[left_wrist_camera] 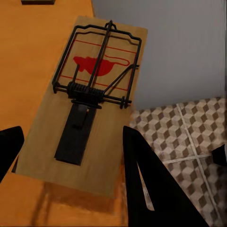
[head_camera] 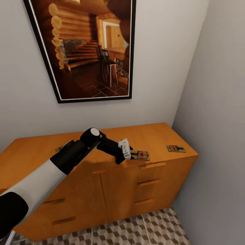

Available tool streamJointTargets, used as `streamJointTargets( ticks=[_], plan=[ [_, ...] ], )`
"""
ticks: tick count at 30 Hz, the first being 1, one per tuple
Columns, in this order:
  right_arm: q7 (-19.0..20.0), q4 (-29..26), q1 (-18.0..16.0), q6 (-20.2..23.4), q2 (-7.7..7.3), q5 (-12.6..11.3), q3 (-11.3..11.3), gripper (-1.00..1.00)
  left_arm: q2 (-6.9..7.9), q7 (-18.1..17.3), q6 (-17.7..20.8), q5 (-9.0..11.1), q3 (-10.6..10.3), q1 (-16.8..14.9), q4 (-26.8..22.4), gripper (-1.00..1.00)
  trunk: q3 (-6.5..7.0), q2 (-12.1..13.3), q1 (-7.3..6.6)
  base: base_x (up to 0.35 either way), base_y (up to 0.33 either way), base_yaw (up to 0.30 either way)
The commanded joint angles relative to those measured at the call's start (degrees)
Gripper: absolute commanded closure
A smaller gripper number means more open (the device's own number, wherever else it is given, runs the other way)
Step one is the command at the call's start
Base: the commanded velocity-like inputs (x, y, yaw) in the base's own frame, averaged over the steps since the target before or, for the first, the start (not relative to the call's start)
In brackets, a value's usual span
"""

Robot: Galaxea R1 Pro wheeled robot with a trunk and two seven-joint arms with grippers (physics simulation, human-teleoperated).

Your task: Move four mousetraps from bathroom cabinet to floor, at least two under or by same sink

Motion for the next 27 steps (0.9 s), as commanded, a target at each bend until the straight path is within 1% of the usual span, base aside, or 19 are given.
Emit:
streamJointTargets(
  ticks=[1, 16, 23, 27],
  plan=[
    [0.18, 0.02, -0.02, -0.14, -0.01, 0.38, -0.5, 1.0, 0.04, 0.07, 0.14, -0.1, -0.08, -0.06, -0.07, 1.0, -0.05, -0.03, -0.03, -0.254, 0.0, 0.0],
    [0.18, 0.02, -0.02, -0.14, -0.15, 0.38, -0.51, 1.0, 0.04, 0.2, 0.05, -0.1, -0.33, -0.06, 1.09, 1.0, -0.05, -0.03, -0.03, -0.254, 0.0, 0.0],
    [0.18, 0.02, -0.02, -0.14, -0.16, 0.45, -0.51, 1.0, -0.03, 0.29, -0.02, -0.1, -1.93, -0.06, 2.66, 1.0, -0.05, -0.03, -0.03, -0.254, 0.0, 0.0],
    [0.18, -0.04, -0.02, -0.17, -0.16, 0.46, -0.5, 1.0, -0.11, 0.33, -0.12, -0.1, -2.28, -0.06, 3.71, 1.0, -0.05, -0.03, -0.03, -0.262, 0.0, 0.0]
  ],
)
